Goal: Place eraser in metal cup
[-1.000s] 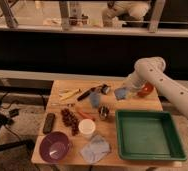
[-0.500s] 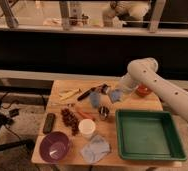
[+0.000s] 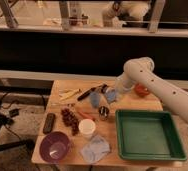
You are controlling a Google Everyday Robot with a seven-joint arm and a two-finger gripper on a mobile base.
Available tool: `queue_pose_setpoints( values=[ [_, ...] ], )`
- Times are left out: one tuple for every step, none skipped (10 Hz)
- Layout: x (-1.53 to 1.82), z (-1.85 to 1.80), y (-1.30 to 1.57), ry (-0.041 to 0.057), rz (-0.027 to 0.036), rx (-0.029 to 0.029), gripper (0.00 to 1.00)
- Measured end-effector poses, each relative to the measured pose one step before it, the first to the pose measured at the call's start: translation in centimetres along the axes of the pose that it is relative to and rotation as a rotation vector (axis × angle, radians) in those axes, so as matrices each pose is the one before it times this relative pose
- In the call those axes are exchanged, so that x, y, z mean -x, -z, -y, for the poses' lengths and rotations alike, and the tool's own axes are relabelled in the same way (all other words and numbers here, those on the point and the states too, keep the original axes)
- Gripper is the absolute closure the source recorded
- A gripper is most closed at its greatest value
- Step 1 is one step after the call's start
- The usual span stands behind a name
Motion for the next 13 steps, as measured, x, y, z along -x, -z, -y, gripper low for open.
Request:
queue_pose_setpoints(
  values=[
    [0.512,0.047,0.06,0.01428,0.00968,0.00411,0.94],
    [0.166,0.033,-0.078,0.00327,0.00283,0.0026,0.94],
    [-0.016,-0.024,0.014,-0.00036,-0.00009,0.00014,0.94],
    [-0.095,-0.08,0.045,-0.00187,-0.00069,-0.00024,0.94],
    [-0.02,-0.017,0.009,-0.00036,-0.00015,-0.00007,0.94],
    [0.02,0.018,-0.008,0.00032,0.00016,0.00001,0.94],
    [0.039,0.033,-0.019,0.00077,0.00027,0.00012,0.94],
    [0.043,0.033,-0.022,0.00085,0.00036,0.00013,0.94],
    [0.038,0.036,-0.016,0.00076,0.00021,0.00006,0.94],
    [0.017,-0.023,-0.014,0.00043,0.00011,0.00046,0.94],
    [0.139,0.006,0.002,0.00703,0.00262,-0.00031,0.94],
    [0.375,-0.084,-0.063,0.01325,0.00554,0.00169,0.94],
    [1.126,0.142,-0.239,0.02408,0.01047,0.00155,0.94]
  ],
)
